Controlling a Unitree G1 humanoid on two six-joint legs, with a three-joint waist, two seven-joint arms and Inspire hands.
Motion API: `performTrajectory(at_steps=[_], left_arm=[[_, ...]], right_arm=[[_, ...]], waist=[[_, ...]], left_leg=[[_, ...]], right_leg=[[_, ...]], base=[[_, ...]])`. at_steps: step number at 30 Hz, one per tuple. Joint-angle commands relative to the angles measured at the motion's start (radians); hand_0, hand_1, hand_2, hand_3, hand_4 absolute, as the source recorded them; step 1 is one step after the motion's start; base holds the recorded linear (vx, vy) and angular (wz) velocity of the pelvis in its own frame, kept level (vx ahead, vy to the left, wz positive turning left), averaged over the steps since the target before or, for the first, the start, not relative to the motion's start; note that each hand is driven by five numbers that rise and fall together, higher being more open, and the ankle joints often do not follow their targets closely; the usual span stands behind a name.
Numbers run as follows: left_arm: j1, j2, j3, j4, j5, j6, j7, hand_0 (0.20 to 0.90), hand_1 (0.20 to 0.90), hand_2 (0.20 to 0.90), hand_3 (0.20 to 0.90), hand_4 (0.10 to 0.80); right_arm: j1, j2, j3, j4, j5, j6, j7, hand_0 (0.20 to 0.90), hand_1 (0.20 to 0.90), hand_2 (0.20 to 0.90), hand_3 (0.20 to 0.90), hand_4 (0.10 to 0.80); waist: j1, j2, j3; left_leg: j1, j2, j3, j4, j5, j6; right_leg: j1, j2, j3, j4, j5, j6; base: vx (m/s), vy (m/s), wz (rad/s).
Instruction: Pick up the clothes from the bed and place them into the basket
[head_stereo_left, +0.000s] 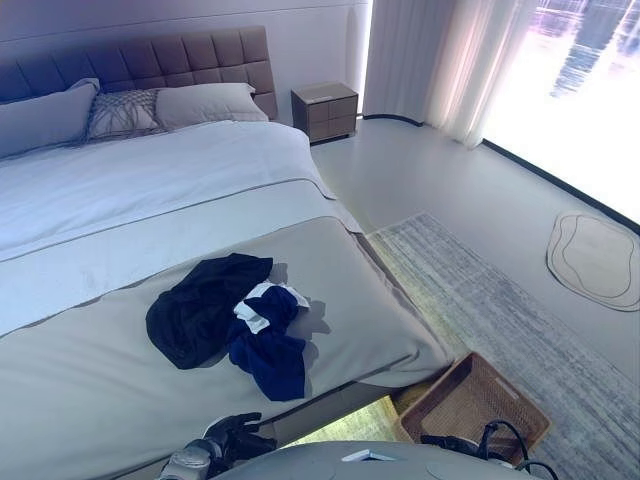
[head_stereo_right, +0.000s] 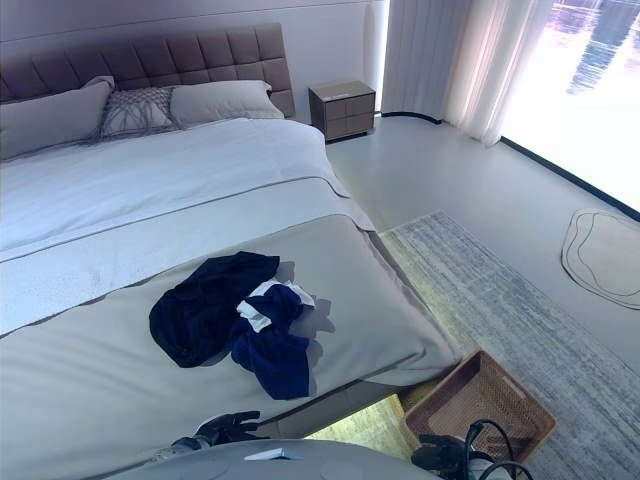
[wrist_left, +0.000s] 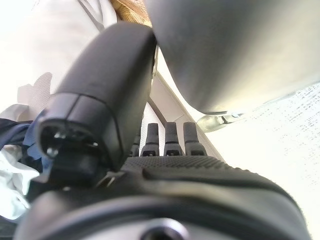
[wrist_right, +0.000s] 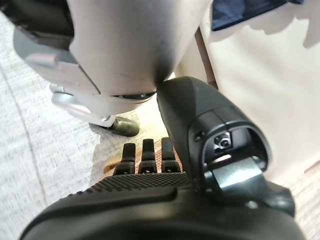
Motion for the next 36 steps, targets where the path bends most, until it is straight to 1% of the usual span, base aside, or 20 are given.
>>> performTrajectory(at_steps=[1,2,4,7,9,12,14,15,16,17,18,20,21,23,25,27,28,30,31,36], left_arm=[[-0.046,0.002,-0.003,0.049,0.003,-0.017,0.010,0.900,0.900,0.900,0.900,0.800],[-0.045,0.002,-0.002,0.049,0.002,-0.018,0.010,0.900,0.900,0.900,0.900,0.800],[-0.035,0.002,0.000,0.053,-0.007,-0.028,0.012,0.900,0.900,0.900,0.900,0.800],[-0.020,-0.002,-0.004,0.050,-0.007,-0.039,0.018,0.900,0.900,0.900,0.900,0.800],[-0.010,-0.006,-0.013,0.038,-0.002,-0.040,0.024,0.900,0.900,0.900,0.900,0.800],[-0.004,-0.002,-0.040,0.012,-0.006,-0.035,0.029,0.900,0.900,0.900,0.900,0.800],[0.001,0.003,-0.052,-0.013,-0.011,-0.032,0.032,0.900,0.900,0.900,0.900,0.800],[0.002,0.005,-0.057,-0.026,-0.009,-0.030,0.032,0.900,0.900,0.900,0.900,0.800],[0.000,0.010,-0.063,-0.041,-0.012,-0.031,0.030,0.900,0.900,0.900,0.900,0.800],[-0.001,0.014,-0.068,-0.047,-0.014,-0.031,0.028,0.900,0.900,0.900,0.900,0.800],[-0.010,0.025,-0.081,-0.061,-0.027,-0.036,0.024,0.900,0.900,0.900,0.900,0.800],[-0.023,0.033,-0.090,-0.069,-0.036,-0.043,0.023,0.900,0.900,0.900,0.900,0.800],[-0.031,0.038,-0.095,-0.075,-0.036,-0.045,0.021,0.900,0.900,0.900,0.900,0.800],[-0.041,0.038,-0.107,-0.083,-0.039,-0.045,0.027,0.900,0.900,0.900,0.900,0.800],[-0.052,0.039,-0.122,-0.085,-0.051,-0.048,0.035,0.900,0.900,0.900,0.900,0.800],[-0.064,0.040,-0.132,-0.087,-0.064,-0.048,0.040,0.900,0.900,0.900,0.900,0.800],[-0.090,0.051,-0.143,-0.087,-0.088,-0.051,0.043,0.900,0.900,0.900,0.900,0.800],[-0.114,0.065,-0.153,-0.090,-0.104,-0.054,0.046,0.900,0.900,0.900,0.900,0.800],[-0.137,0.080,-0.158,-0.094,-0.121,-0.050,0.050,0.900,0.900,0.900,0.900,0.800],[-0.167,0.120,-0.157,-0.104,-0.155,-0.050,0.058,0.900,0.900,0.900,0.900,0.800]], right_arm=[[-0.077,0.073,-0.103,0.034,0.331,-0.017,0.008,0.900,0.900,0.900,0.900,0.800],[-0.077,0.074,-0.110,0.031,0.368,-0.020,0.000,0.900,0.900,0.900,0.900,0.800],[-0.068,0.086,-0.204,-0.018,0.604,-0.017,0.038,0.900,0.900,0.900,0.900,0.800],[-0.064,0.098,-0.230,-0.092,0.688,-0.034,0.128,0.900,0.900,0.900,0.900,0.800],[-0.074,0.099,-0.189,-0.170,0.604,-0.070,0.152,0.900,0.900,0.900,0.900,0.800],[-0.113,0.077,-0.077,-0.349,0.394,-0.198,0.109,0.900,0.900,0.900,0.900,0.800],[-0.142,0.052,0.002,-0.479,0.173,-0.281,0.060,0.900,0.900,0.900,0.900,0.800],[-0.159,0.033,0.046,-0.535,0.070,-0.307,0.003,0.900,0.900,0.900,0.900,0.800],[-0.184,-0.004,0.106,-0.590,-0.119,-0.321,-0.048,0.900,0.900,0.900,0.900,0.800],[-0.199,-0.026,0.132,-0.612,-0.182,-0.318,-0.068,0.900,0.900,0.900,0.900,0.800],[-0.261,-0.093,0.196,-0.670,-0.342,-0.286,-0.106,0.900,0.900,0.900,0.900,0.800],[-0.352,-0.156,0.252,-0.703,-0.441,-0.255,-0.138,0.900,0.900,0.900,0.900,0.800],[-0.413,-0.186,0.285,-0.721,-0.526,-0.214,-0.150,0.900,0.900,0.900,0.900,0.800],[-0.499,-0.215,0.330,-0.724,-0.600,-0.172,-0.190,0.900,0.900,0.900,0.900,0.800],[-0.596,-0.224,0.369,-0.705,-0.657,-0.100,-0.214,0.900,0.900,0.900,0.900,0.800],[-0.656,-0.221,0.392,-0.679,-0.676,-0.070,-0.253,0.900,0.900,0.900,0.900,0.800],[-0.725,-0.222,0.405,-0.630,-0.696,-0.038,-0.289,0.900,0.900,0.900,0.900,0.800],[-0.792,-0.223,0.413,-0.568,-0.698,-0.008,-0.322,0.900,0.900,0.900,0.900,0.800],[-0.854,-0.225,0.422,-0.498,-0.683,0.019,-0.337,0.900,0.900,0.900,0.900,0.800],[-0.981,-0.214,0.434,-0.294,-0.631,0.102,-0.366,0.900,0.900,0.900,0.900,0.800]], waist=[[0.004,-0.011,0.069],[0.003,-0.010,0.069],[-0.010,-0.006,0.071],[-0.014,-0.001,0.076],[-0.010,-0.002,0.079],[0.004,-0.010,0.084],[0.018,-0.019,0.089],[0.025,-0.022,0.091],[0.036,-0.026,0.096],[0.043,-0.028,0.098],[0.063,-0.035,0.112],[0.084,-0.044,0.124],[0.100,-0.051,0.136],[0.126,-0.058,0.155],[0.161,-0.063,0.176],[0.182,-0.064,0.196],[0.207,-0.063,0.227],[0.230,-0.064,0.257],[0.254,-0.066,0.286],[0.318,-0.071,0.355]], left_leg=[[0.095,-0.111,0.038,0.007,-0.157,0.081],[0.096,-0.111,0.038,0.007,-0.158,0.081],[0.098,-0.110,0.040,0.007,-0.160,0.082],[0.098,-0.110,0.037,0.007,-0.162,0.082],[0.096,-0.111,0.029,0.007,-0.161,0.081],[0.085,-0.115,0.012,0.007,-0.155,0.083],[0.078,-0.119,0.000,0.007,-0.152,0.083],[0.074,-0.121,-0.006,0.007,-0.151,0.084],[0.065,-0.124,-0.014,0.010,-0.150,0.085],[0.060,-0.125,-0.018,0.012,-0.149,0.086],[0.050,-0.130,-0.031,0.019,-0.150,0.089],[0.029,-0.134,-0.047,0.033,-0.149,0.091],[0.016,-0.139,-0.061,0.048,-0.151,0.093],[-0.008,-0.145,-0.083,0.073,-0.155,0.095],[-0.041,-0.152,-0.105,0.097,-0.156,0.097],[-0.068,-0.156,-0.121,0.114,-0.156,0.098],[-0.106,-0.161,-0.136,0.129,-0.151,0.099],[-0.147,-0.164,-0.152,0.140,-0.144,0.101],[-0.179,-0.165,-0.164,0.147,-0.137,0.101],[-0.262,-0.170,-0.203,0.155,-0.109,0.101]], right_leg=[[-0.005,0.044,-0.004,0.086,-0.063,-0.045],[-0.004,0.044,-0.002,0.086,-0.063,-0.045],[-0.007,0.050,0.018,0.091,-0.065,-0.045],[-0.009,0.052,0.027,0.091,-0.065,-0.048],[-0.008,0.052,0.025,0.088,-0.064,-0.051],[-0.014,0.050,0.020,0.089,-0.064,-0.054],[-0.018,0.047,0.013,0.091,-0.065,-0.056],[-0.022,0.045,0.009,0.093,-0.066,-0.056],[-0.027,0.042,0.003,0.096,-0.067,-0.055],[-0.030,0.040,0.000,0.096,-0.067,-0.055],[-0.034,0.035,-0.008,0.101,-0.068,-0.055],[-0.046,0.029,-0.016,0.107,-0.065,-0.056],[-0.051,0.025,-0.022,0.112,-0.064,-0.057],[-0.061,0.017,-0.036,0.119,-0.060,-0.057],[-0.075,0.007,-0.057,0.125,-0.055,-0.058],[-0.089,0.000,-0.073,0.130,-0.052,-0.058],[-0.112,-0.007,-0.090,0.138,-0.049,-0.056],[-0.141,-0.010,-0.103,0.146,-0.044,-0.053],[-0.161,-0.010,-0.114,0.152,-0.040,-0.051],[-0.209,-0.012,-0.154,0.151,-0.019,-0.041]], base=[[0.000,0.000,0.00],[0.000,0.000,0.00],[0.015,0.008,-0.02],[0.018,0.011,-0.08],[0.007,0.006,-0.05],[-0.006,0.005,0.04],[-0.010,0.021,0.13],[-0.020,0.040,0.21],[-0.021,0.036,0.17],[-0.043,0.044,0.11],[-0.048,0.039,0.12],[-0.047,0.041,0.24],[-0.029,0.039,0.36],[-0.019,0.053,0.46],[-0.022,0.072,0.47],[-0.083,0.070,0.42],[-0.182,0.044,0.39],[-0.204,-0.003,0.48],[-0.159,-0.022,0.54],[-0.056,-0.025,0.43]])
